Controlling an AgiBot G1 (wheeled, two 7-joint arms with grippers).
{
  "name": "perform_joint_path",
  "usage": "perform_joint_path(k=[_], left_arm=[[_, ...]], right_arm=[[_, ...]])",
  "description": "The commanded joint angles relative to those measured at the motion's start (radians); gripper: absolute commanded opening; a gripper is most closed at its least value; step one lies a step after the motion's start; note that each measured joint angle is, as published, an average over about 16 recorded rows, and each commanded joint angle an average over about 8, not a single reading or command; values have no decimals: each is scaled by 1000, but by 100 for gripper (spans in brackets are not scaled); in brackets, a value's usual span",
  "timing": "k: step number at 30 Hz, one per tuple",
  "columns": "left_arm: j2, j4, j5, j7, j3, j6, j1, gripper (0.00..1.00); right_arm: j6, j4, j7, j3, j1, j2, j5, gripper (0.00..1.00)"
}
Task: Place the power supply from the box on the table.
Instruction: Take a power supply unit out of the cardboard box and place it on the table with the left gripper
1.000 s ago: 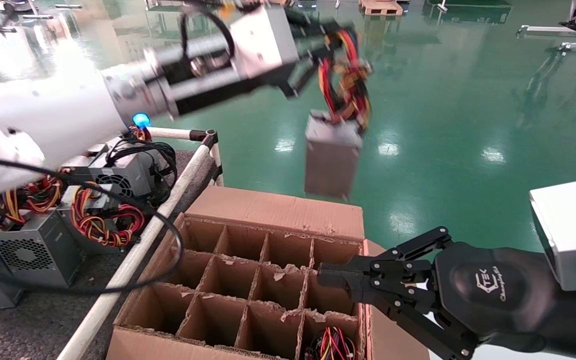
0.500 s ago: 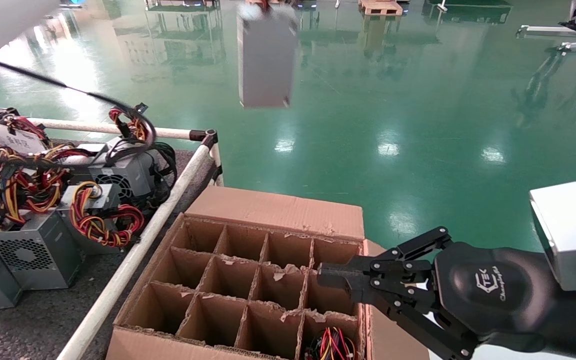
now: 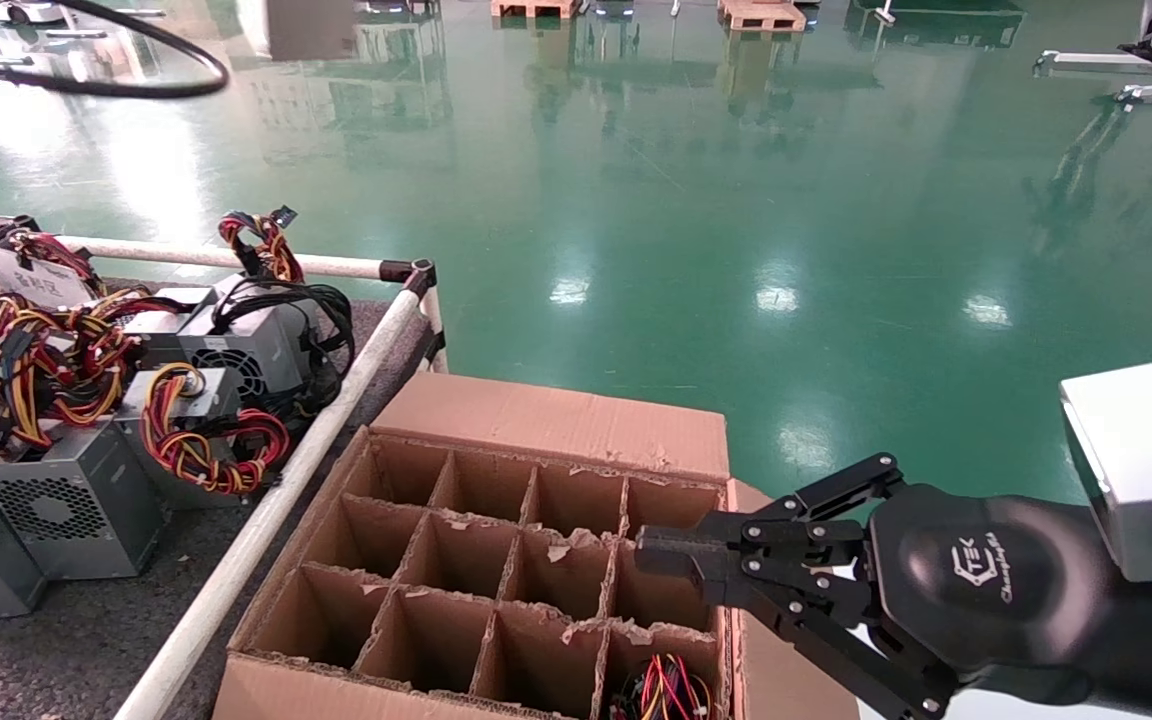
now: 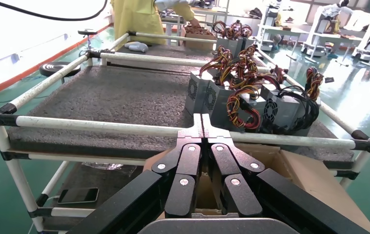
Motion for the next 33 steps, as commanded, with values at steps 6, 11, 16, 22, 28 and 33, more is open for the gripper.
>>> perform_joint_path(k=[6, 11, 16, 22, 28, 33], left_arm=[[-18, 94, 62, -3, 38, -43, -47, 0], [-47, 135, 97, -6, 67, -65, -54, 0], [-72, 175, 130, -17, 99, -77, -63, 0], [-93, 239, 176, -46, 147, -77, -82, 0], [-119, 291, 215, -70, 188, -80, -96, 0], [-137, 329, 243, -94, 217, -83, -107, 0]], right_arm=[[0, 0, 0, 0, 0, 0, 0, 0], [0, 0, 0, 0, 0, 0, 0, 0], [0, 0, 0, 0, 0, 0, 0, 0], [0, 0, 0, 0, 0, 0, 0, 0], [0, 0, 0, 0, 0, 0, 0, 0], [0, 0, 0, 0, 0, 0, 0, 0]])
